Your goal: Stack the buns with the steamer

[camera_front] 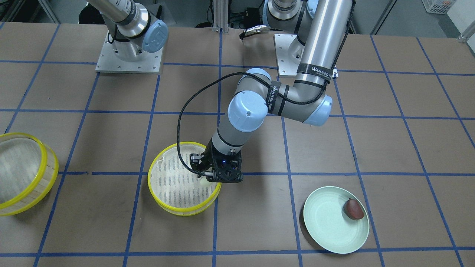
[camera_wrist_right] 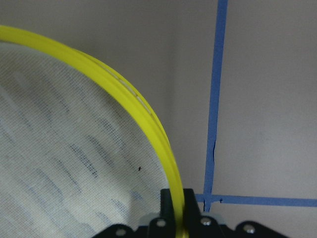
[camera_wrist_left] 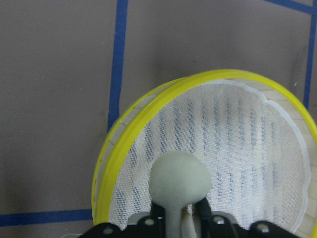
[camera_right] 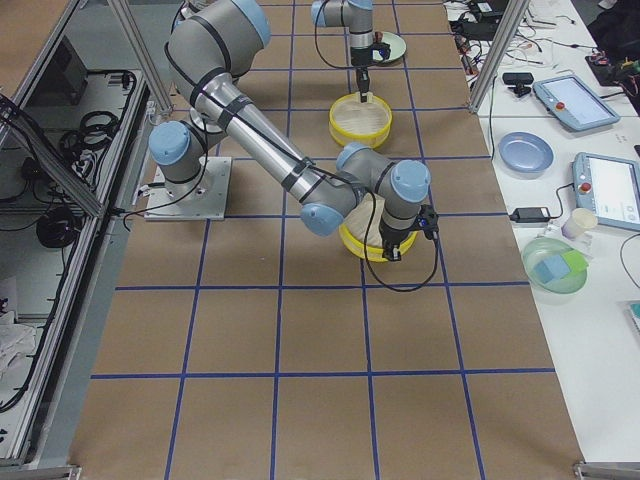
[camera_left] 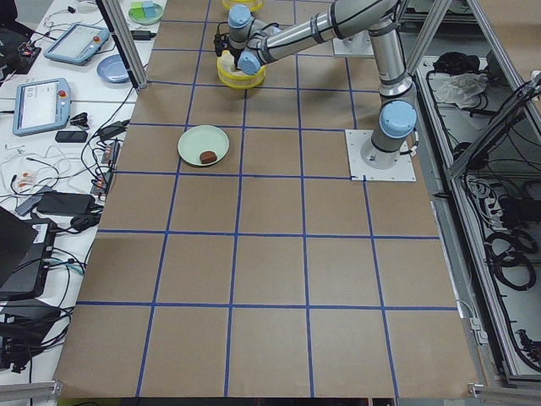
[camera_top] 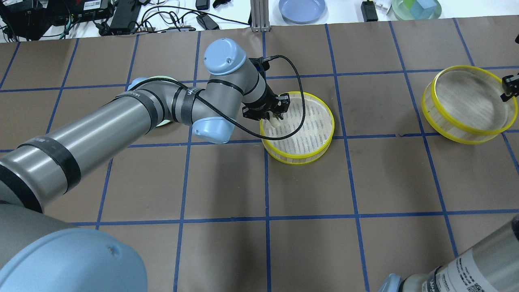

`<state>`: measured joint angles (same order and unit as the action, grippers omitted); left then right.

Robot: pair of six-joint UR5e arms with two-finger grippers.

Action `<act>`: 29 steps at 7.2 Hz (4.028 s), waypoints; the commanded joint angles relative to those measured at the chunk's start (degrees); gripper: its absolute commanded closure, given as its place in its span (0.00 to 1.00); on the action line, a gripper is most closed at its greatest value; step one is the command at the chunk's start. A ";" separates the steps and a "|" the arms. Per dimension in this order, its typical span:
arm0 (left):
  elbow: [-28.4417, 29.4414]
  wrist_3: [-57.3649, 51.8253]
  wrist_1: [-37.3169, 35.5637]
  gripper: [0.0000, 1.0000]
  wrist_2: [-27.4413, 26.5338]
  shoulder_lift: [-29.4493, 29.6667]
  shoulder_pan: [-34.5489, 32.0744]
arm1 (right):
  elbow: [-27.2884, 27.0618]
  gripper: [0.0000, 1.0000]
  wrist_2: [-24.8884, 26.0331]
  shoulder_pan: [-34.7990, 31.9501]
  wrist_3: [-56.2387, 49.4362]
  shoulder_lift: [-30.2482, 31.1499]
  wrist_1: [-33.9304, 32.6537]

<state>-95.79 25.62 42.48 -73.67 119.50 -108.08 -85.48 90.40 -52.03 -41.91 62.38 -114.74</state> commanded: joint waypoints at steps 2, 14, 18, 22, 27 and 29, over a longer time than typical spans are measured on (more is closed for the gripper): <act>0.33 0.57 0.41 0.00 0.11 -0.14 -0.11 | -0.04 1.00 0.92 -1.65 2.08 2.48 2.41; 7.11 -52.82 20.98 0.00 -16.75 -8.24 28.78 | -12.34 1.00 4.51 -41.36 55.76 13.05 3.23; 0.16 -53.84 15.18 0.00 -16.85 -4.99 32.23 | -13.49 1.00 4.09 -43.24 59.23 11.45 -0.57; 1.39 -51.20 13.60 0.10 -16.94 0.11 32.41 | -13.49 1.00 3.65 -43.24 59.23 9.61 -2.59; 4.20 -51.02 9.11 0.48 -17.03 3.90 32.41 | -13.66 1.00 3.91 -43.24 58.96 9.43 -1.63; 4.29 -51.63 9.11 0.89 -17.20 3.99 32.41 | -13.93 1.00 3.74 -43.24 59.05 9.43 -1.62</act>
<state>-91.63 -25.59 51.61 -90.75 123.37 -75.67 -99.26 94.23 -95.27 17.01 71.83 -116.41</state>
